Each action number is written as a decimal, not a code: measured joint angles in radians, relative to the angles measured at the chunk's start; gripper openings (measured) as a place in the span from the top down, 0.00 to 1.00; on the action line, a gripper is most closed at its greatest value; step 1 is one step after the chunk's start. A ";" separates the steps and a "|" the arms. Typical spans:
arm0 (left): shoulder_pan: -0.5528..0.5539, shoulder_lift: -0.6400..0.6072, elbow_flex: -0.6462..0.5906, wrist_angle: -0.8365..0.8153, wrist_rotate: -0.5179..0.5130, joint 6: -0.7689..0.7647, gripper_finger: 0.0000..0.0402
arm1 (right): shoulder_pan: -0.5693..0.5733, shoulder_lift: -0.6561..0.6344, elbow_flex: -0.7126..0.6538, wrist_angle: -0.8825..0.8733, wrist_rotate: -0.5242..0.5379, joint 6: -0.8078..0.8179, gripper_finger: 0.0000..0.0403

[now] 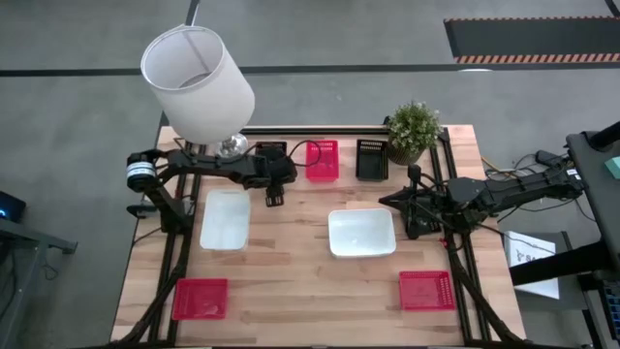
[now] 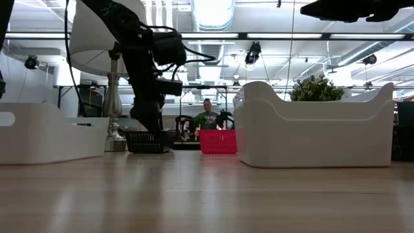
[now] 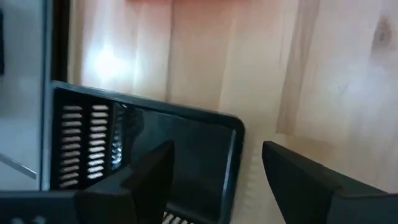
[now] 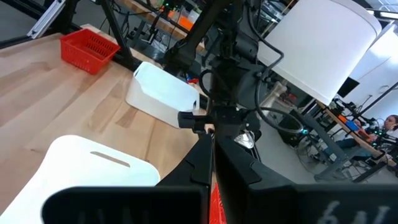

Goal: Stack baskets by color
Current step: Stack the top left black bin into the top right black bin

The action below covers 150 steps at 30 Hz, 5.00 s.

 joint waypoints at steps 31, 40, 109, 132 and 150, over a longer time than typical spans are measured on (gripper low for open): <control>0.000 0.006 -0.002 0.024 0.031 0.000 0.96 | 0.000 0.001 -0.002 -0.018 0.000 0.012 0.98; -0.021 0.002 0.027 -0.009 0.022 -0.001 1.00 | 0.000 0.001 -0.002 -0.027 0.000 0.049 0.98; -0.358 -0.348 -0.293 1.131 1.041 0.323 1.00 | -0.341 0.736 0.365 0.504 -1.336 0.238 0.60; -0.353 -0.339 -0.293 1.111 1.011 0.315 0.95 | -0.338 1.023 0.606 0.496 -1.756 0.246 0.96; -0.315 -0.406 -0.293 1.019 0.836 0.313 0.63 | -0.363 1.012 0.598 0.501 -1.772 0.362 0.98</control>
